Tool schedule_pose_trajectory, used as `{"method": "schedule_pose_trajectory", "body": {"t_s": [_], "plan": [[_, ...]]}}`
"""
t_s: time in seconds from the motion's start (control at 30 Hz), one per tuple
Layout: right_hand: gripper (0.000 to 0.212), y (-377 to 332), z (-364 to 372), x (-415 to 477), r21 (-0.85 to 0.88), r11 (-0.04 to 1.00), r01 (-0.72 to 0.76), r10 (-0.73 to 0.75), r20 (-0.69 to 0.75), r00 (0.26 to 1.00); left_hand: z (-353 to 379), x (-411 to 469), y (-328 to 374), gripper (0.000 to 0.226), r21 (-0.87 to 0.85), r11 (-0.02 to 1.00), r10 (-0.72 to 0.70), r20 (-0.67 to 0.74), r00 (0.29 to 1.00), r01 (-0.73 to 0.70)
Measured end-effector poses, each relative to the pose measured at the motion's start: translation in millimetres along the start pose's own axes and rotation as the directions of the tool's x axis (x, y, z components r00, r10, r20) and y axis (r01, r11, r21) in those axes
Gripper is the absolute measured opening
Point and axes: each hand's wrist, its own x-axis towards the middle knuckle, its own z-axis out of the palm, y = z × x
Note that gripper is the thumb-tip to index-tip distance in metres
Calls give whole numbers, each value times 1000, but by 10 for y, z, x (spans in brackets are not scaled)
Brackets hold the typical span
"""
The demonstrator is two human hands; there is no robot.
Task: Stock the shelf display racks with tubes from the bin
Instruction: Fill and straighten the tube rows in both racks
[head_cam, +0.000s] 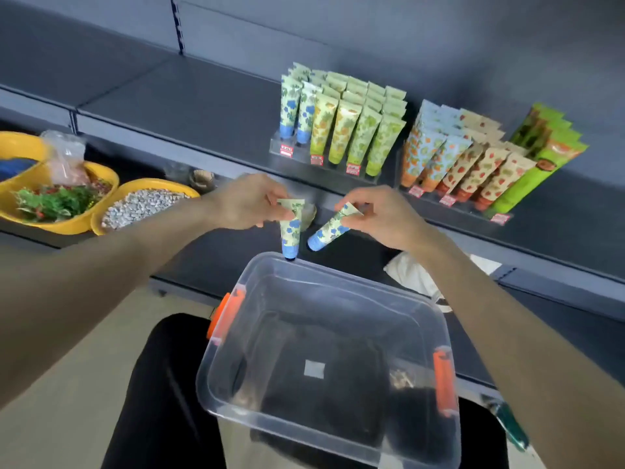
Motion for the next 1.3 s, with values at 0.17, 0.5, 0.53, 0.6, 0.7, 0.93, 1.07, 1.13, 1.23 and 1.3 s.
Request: {"method": "schedule_pose_trajectory", "body": {"t_s": [0.17,0.5,0.53,0.6,0.7,0.93,1.07,1.13,1.23,1.3], "plan": [[20,-545,-543,471,56,993,108,-96,-194,976,-757,179,177,21,-44,991,108,-267,958,-124],[17,-940,-811,1341,-248,968,36,-104,-266,958,-1312,855,132,10,125,984,161,-279,947,-131],[17,-946,-795,1398,-264,964,21,-93,-262,961,-1333,916,126,10,144,981,161,-257,953,-127],[16,-946,-765,1501,-280,960,3,-74,-243,967,-1360,1024,116,16,172,978,156,-221,963,-119],[13,-933,-726,1607,-301,953,-11,-57,-216,975,-1362,1149,75,18,172,978,147,-162,976,-119],[17,-915,-607,1730,-387,921,-31,-36,-165,986,-1289,1305,-28,14,154,978,154,-61,986,-143],[18,-904,-572,1743,-470,883,-20,-43,-123,991,-1271,1325,-72,11,182,974,136,-9,991,-132],[15,-893,-562,1749,-482,876,-18,-41,-112,993,-1283,1316,-88,7,178,975,132,6,991,-131],[14,-882,-569,1762,-473,881,-18,-31,-96,995,-1299,1308,-101,7,169,976,134,21,991,-136],[15,-888,-580,1766,-471,882,-19,-22,-82,996,-1302,1307,-106,7,168,977,129,25,991,-131]]}}
